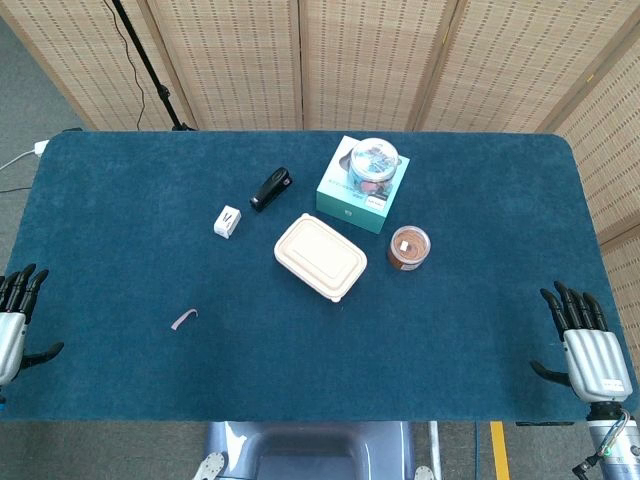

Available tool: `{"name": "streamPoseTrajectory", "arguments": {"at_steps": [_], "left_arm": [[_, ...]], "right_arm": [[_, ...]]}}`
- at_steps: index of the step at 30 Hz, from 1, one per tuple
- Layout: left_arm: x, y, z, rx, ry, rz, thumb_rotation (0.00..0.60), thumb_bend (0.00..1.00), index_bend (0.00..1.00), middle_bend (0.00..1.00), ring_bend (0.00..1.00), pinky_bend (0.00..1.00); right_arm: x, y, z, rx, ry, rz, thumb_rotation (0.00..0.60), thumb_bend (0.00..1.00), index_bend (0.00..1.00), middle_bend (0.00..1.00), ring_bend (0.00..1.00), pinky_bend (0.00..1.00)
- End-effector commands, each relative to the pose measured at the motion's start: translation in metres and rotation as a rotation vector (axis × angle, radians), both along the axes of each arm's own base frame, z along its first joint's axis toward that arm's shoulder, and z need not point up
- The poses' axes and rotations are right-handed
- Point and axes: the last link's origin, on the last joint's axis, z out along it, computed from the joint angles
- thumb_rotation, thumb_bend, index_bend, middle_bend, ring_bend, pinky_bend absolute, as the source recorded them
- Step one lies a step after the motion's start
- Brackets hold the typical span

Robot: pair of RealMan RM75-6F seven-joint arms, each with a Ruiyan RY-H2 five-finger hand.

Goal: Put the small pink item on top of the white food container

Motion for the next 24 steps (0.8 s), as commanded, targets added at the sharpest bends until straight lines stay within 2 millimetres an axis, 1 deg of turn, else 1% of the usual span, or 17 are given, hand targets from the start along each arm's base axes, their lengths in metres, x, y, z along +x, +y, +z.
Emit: {"name": "streamPoseTrajectory", "arguments": {"at_steps": [1, 11, 13, 18, 20, 22, 24], "left_arm": [[0.0, 0.0, -0.001, -0.003, 0.004, 0.002, 0.6, 0.0, 0.0, 0.0, 0.0, 0.0], [-0.001, 0.005, -0.008, -0.041, 0.02, 0.02, 0.6, 0.0, 0.0, 0.0, 0.0, 0.0], [0.0, 0.006, -0.011, -0.059, 0.024, 0.02, 0.6, 0.0, 0.0, 0.0, 0.0, 0.0], [0.006, 0.006, -0.018, -0.085, 0.019, -0.013, 0.6, 0.0, 0.0, 0.0, 0.0, 0.0], [0.008, 0.01, -0.025, -0.111, -0.001, -0.018, 0.6, 0.0, 0.0, 0.0, 0.0, 0.0], [0.013, 0.021, -0.034, -0.138, -0.039, -0.033, 0.6, 0.0, 0.0, 0.0, 0.0, 0.0], [0.015, 0.026, -0.039, -0.145, -0.056, -0.035, 0.6, 0.0, 0.0, 0.0, 0.0, 0.0]], "right_arm": [[0.0, 0.0, 0.0, -0.001, 0.001, 0.001, 0.6, 0.0, 0.0, 0.0, 0.0, 0.0], [-0.001, -0.005, -0.005, 0.017, 0.003, -0.011, 0.6, 0.0, 0.0, 0.0, 0.0, 0.0], [-0.002, -0.004, -0.007, 0.031, 0.011, -0.016, 0.6, 0.0, 0.0, 0.0, 0.0, 0.0], [-0.001, -0.003, -0.004, 0.023, -0.002, -0.007, 0.6, 0.0, 0.0, 0.0, 0.0, 0.0], [0.0, -0.003, -0.003, 0.024, -0.01, -0.007, 0.6, 0.0, 0.0, 0.0, 0.0, 0.0], [0.0, -0.003, -0.003, 0.026, -0.014, -0.006, 0.6, 0.0, 0.0, 0.0, 0.0, 0.0], [0.0, -0.003, -0.003, 0.027, -0.016, -0.005, 0.6, 0.0, 0.0, 0.0, 0.0, 0.0]]}}
